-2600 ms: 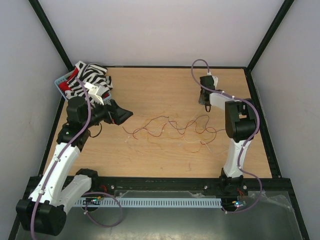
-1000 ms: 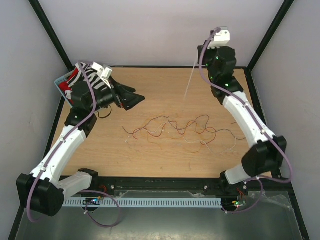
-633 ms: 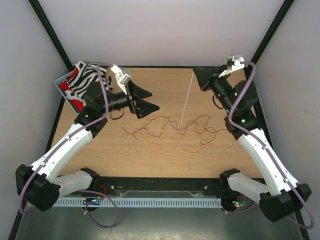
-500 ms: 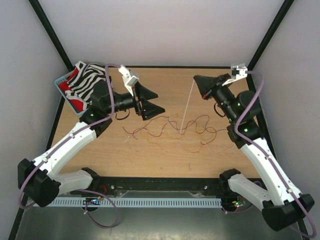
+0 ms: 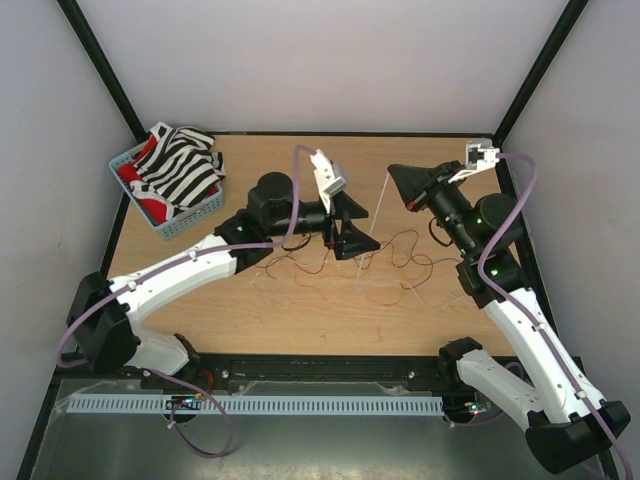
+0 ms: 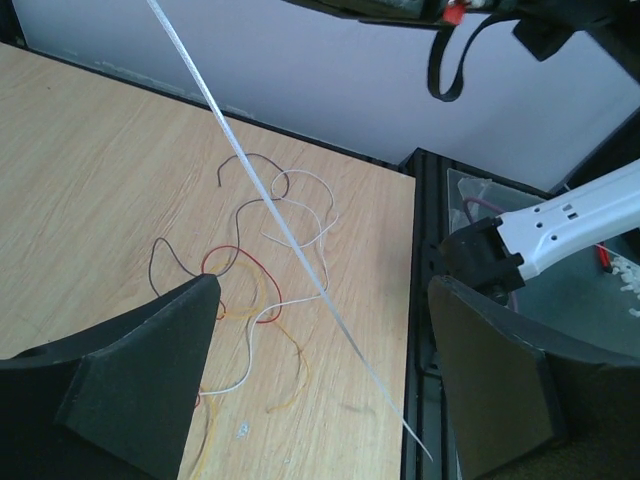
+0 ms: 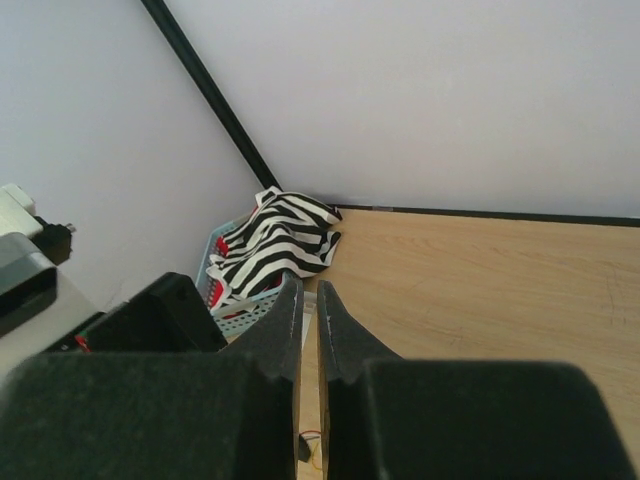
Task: Zip-tie the wires
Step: Pick up the ribbon at the center of the board.
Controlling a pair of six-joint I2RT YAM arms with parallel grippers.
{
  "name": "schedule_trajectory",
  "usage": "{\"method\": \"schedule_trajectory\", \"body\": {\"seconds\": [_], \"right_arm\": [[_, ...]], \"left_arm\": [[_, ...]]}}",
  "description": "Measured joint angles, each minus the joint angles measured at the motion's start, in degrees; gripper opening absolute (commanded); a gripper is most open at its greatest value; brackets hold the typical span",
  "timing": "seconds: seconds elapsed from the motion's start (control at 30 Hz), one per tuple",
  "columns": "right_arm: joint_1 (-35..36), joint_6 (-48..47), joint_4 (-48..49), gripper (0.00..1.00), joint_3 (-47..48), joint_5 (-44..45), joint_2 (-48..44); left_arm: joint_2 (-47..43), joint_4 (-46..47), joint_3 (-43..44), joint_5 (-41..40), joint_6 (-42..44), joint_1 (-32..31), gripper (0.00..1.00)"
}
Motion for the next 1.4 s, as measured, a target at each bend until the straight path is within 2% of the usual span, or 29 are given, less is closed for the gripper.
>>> {"method": "schedule_trajectory", "body": {"seconds": [0.17, 0.23, 0.3, 0.43, 0.5, 0.67, 0.77, 1.0, 1.2, 1.4], "right_arm": [[0.0, 0.4, -0.7, 0.00, -0.1, 0.0, -0.7], [0.0, 0.5, -0.8, 0.00, -0.1, 0.0, -1.3], [0.0, 0.6, -1.1, 0.00, -0.1, 0.0, -1.9], [0.0, 0.8, -2.3, 0.01, -0.1, 0.2, -3.0], [0.0, 0.9, -2.6, 0.08, -0.1, 0.2, -3.2], [0.0, 1.0, -3.5, 0.56, -0.2, -0.1, -3.2], [0.0, 0.8, -3.6, 0.72, -0.9, -1.1, -3.5], [0.0, 1.4, -1.7, 0.74, -5.3, -8.4, -6.6], [0.0, 6.0, 5.3, 0.64, -9.8, -17.1, -4.7], [0.7, 9.5, 10.7, 0.57, -11.3, -20.8, -1.8]], "left_arm": [[4.2, 0.1, 2.5, -2.0, 1.4, -2.1, 0.66], [5.3, 0.3, 3.2, -2.8, 1.7, -2.3, 0.49], [5.7, 0.2, 3.3, -3.5, 1.9, -2.4, 0.23], [5.9, 0.3, 3.3, -4.3, 2.0, -2.4, 0.01], [5.9, 0.3, 3.4, -4.3, 2.0, -2.4, 0.00], [5.8, 0.3, 3.3, -4.2, 1.3, -2.4, 0.00], [5.2, 0.7, 2.6, -4.1, -1.0, -1.7, 0.00], [2.5, 5.0, -2.0, -1.3, -9.3, 2.7, 0.00], [1.1, 9.6, -4.1, 1.3, -14.6, 3.3, 0.00], [1.0, 14.4, -5.6, 3.4, -18.4, 3.1, 0.00]]}}
